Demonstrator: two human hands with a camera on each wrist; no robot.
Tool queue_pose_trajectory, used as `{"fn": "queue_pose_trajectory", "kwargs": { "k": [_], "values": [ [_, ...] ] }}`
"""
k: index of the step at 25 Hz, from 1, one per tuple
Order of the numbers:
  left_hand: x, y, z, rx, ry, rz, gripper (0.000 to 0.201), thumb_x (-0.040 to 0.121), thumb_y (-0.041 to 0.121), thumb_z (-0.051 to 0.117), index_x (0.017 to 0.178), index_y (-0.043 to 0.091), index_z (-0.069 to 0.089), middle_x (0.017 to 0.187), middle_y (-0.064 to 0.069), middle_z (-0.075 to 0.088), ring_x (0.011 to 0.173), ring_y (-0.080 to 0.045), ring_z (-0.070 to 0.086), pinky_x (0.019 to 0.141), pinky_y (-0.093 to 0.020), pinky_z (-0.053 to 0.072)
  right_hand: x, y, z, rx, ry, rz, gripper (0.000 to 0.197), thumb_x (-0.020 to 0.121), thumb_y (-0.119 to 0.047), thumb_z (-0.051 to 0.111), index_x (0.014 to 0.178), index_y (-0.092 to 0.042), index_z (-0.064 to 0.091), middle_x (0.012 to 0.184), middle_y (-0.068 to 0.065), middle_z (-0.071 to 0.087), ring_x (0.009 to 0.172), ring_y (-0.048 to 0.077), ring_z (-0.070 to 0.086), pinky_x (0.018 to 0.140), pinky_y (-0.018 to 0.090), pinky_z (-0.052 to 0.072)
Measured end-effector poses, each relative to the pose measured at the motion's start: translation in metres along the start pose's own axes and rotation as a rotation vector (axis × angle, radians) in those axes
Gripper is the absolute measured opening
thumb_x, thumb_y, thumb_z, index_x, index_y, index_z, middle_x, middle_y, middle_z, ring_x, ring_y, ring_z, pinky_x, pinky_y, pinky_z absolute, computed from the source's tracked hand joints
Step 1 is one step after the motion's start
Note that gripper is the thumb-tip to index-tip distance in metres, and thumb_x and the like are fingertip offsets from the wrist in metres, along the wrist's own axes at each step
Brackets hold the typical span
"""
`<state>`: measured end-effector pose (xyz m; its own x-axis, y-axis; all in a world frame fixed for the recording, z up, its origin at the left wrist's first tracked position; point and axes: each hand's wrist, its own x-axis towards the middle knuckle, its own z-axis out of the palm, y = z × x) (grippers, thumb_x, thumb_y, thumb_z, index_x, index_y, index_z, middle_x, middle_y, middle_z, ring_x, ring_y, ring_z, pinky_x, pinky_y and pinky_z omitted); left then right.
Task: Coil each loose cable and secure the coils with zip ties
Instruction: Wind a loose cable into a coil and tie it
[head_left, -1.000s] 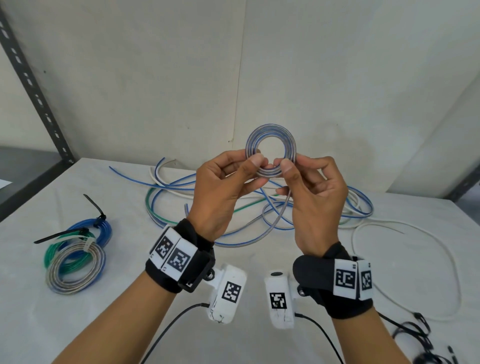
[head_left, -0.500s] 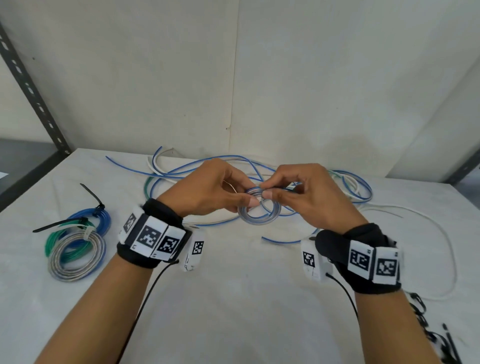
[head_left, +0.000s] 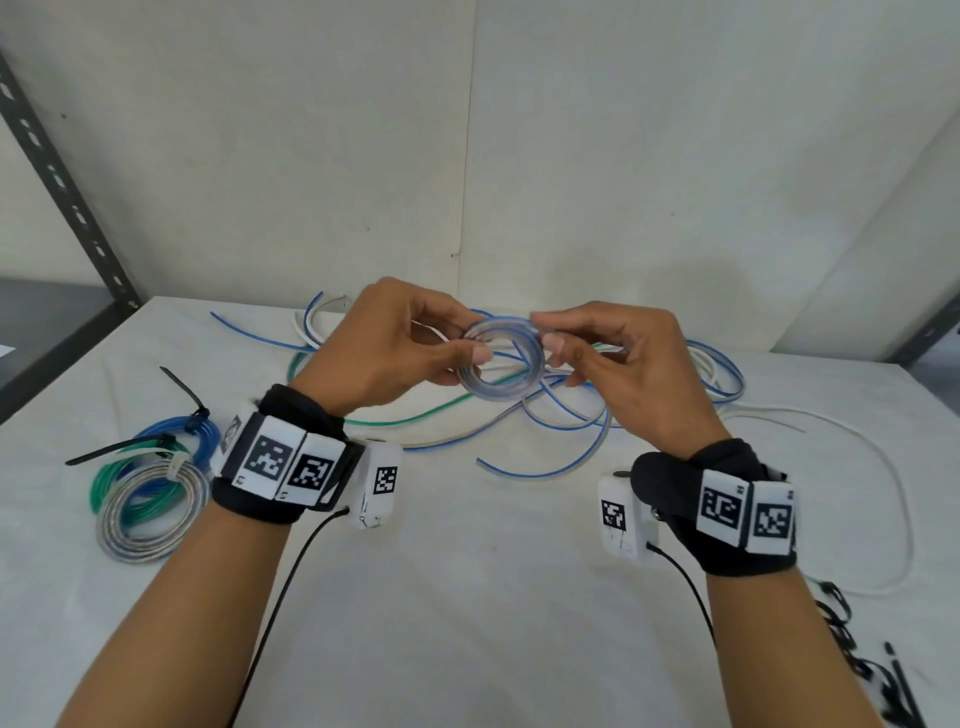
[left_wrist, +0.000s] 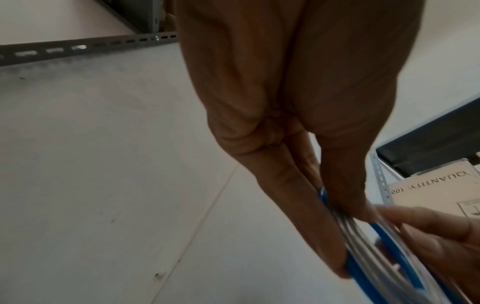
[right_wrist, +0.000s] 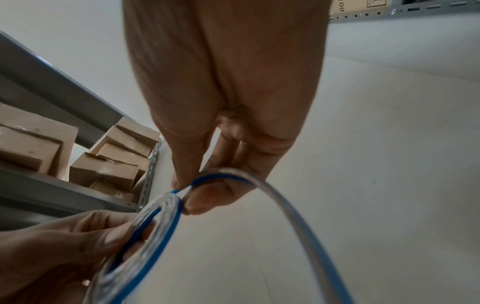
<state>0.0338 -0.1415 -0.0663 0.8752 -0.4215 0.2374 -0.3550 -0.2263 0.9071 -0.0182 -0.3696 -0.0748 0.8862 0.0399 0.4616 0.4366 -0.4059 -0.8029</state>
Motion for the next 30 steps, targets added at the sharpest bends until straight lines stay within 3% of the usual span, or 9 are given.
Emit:
{"fn": "queue_pose_trajectory", "kwargs": {
  "k": [5,8,11,18,20,22,25,27,30],
  "values": [
    [0.002,0.001,-0.008,-0.23,0.196,0.049,0.018,0.086,0.009,0.076,0.102,0.001,0.075,0.089,-0.022,0.075,0.08,-0.028,0.075,0.073,-0.037,0.063,0.001,-0.003,0.001,0.206,0.145,0.034,0.005,0.09,-0.005,0.072,0.093,-0.009,0.071,0.085,0.019,0.074,0.071,0.027,0.071,0.058,0.036,0.059],
    [0.003,0.004,0.002,-0.356,0.249,0.049,0.017,0.088,0.007,0.074,0.104,0.001,0.074,0.085,-0.014,0.077,0.077,-0.021,0.075,0.07,-0.032,0.063,0.0,-0.008,0.016,0.367,0.181,0.056,0.007,0.09,0.0,0.069,0.093,-0.006,0.066,0.085,0.014,0.076,0.077,0.028,0.075,0.059,0.034,0.06],
    [0.004,0.005,0.012,-0.44,0.27,0.05,0.015,0.089,0.006,0.072,0.103,0.003,0.073,0.083,-0.007,0.077,0.075,-0.017,0.074,0.07,-0.031,0.063,-0.001,-0.013,0.028,0.472,0.282,0.041,0.01,0.089,0.0,0.07,0.094,-0.006,0.065,0.091,0.01,0.077,0.085,0.028,0.075,0.062,0.035,0.061],
    [0.005,0.004,0.034,-0.537,0.241,0.022,0.019,0.087,0.008,0.074,0.105,0.004,0.073,0.093,-0.017,0.076,0.082,-0.023,0.074,0.073,-0.031,0.061,-0.001,-0.016,0.035,0.49,0.411,0.036,0.018,0.088,-0.004,0.073,0.096,-0.011,0.059,0.093,0.014,0.078,0.084,0.026,0.076,0.061,0.029,0.058],
    [0.004,0.005,0.028,-0.474,0.175,0.026,0.032,0.08,0.015,0.078,0.109,0.003,0.072,0.098,-0.019,0.076,0.085,-0.025,0.075,0.078,-0.034,0.062,0.001,-0.012,0.027,0.427,0.336,0.029,0.017,0.088,-0.003,0.073,0.095,-0.013,0.061,0.09,0.013,0.078,0.082,0.026,0.076,0.061,0.029,0.059],
    [0.003,0.005,0.018,-0.26,0.116,0.06,0.042,0.075,0.023,0.08,0.113,0.006,0.073,0.099,-0.013,0.077,0.083,-0.02,0.075,0.08,-0.031,0.061,0.0,-0.006,0.018,0.283,0.136,0.023,0.016,0.088,-0.002,0.073,0.093,-0.015,0.065,0.088,0.008,0.078,0.077,0.022,0.075,0.062,0.029,0.057],
    [0.001,0.001,0.005,0.054,-0.042,0.02,0.026,0.079,0.022,0.084,0.103,0.015,0.079,0.087,-0.007,0.078,0.082,-0.023,0.075,0.079,-0.034,0.061,-0.002,0.001,0.012,0.079,-0.098,0.034,0.013,0.088,-0.003,0.075,0.093,-0.015,0.074,0.083,0.006,0.078,0.069,0.018,0.071,0.063,0.025,0.051],
    [0.001,-0.002,0.002,0.14,-0.155,-0.037,0.017,0.08,0.022,0.084,0.095,0.017,0.082,0.081,-0.011,0.077,0.077,-0.029,0.074,0.082,-0.045,0.061,-0.002,0.003,0.011,0.067,-0.132,0.044,0.01,0.088,-0.003,0.074,0.095,-0.01,0.075,0.082,0.006,0.077,0.067,0.017,0.069,0.062,0.021,0.049],
    [0.0,-0.002,0.004,0.155,-0.163,-0.04,0.014,0.08,0.021,0.084,0.091,0.012,0.081,0.076,-0.013,0.075,0.068,-0.02,0.07,0.079,-0.046,0.061,-0.002,0.001,0.011,0.052,-0.137,0.025,0.011,0.089,-0.005,0.073,0.097,-0.012,0.076,0.082,0.009,0.076,0.07,0.022,0.07,0.062,0.026,0.051]
  ]
}}
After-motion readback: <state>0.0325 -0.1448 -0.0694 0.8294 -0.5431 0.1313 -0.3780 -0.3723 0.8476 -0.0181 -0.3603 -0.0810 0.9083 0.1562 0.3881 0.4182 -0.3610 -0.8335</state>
